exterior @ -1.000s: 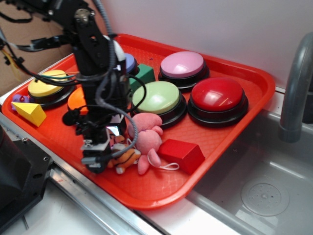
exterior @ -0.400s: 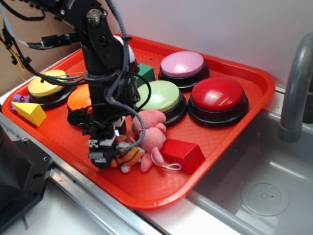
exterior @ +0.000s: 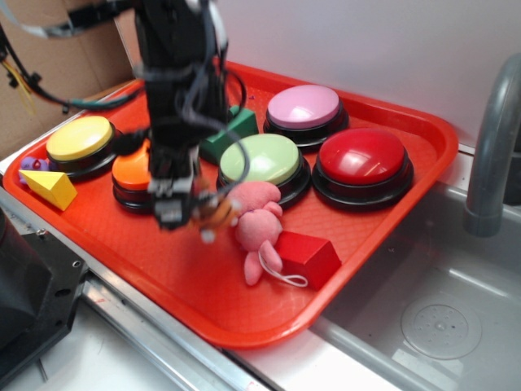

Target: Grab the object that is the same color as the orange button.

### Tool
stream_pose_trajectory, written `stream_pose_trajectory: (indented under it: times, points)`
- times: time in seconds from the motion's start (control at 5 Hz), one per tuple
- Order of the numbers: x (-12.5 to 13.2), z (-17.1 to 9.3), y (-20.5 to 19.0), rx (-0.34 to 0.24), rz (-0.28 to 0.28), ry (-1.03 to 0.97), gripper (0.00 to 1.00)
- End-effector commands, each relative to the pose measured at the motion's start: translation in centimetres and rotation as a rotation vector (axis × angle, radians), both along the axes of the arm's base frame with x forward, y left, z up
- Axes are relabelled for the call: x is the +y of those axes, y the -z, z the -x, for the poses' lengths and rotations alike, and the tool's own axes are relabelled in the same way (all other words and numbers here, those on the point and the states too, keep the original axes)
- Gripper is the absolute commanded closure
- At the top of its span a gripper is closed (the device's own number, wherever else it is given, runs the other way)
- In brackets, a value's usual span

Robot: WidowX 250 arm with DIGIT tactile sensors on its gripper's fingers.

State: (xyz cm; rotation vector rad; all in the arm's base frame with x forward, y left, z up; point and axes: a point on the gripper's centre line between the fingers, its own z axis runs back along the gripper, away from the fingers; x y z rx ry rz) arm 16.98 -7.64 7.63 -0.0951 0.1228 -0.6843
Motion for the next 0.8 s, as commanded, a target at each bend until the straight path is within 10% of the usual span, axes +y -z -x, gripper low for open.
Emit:
stream_pose_trajectory:
  times: [0.0,0.6]
  points:
    - [2.9,-0.6,-8.0,-0.139,-0.016,-0.282,1.00]
    - [6.0,0.0,-9.9,-0.174,-0.097,-0.542,1.00]
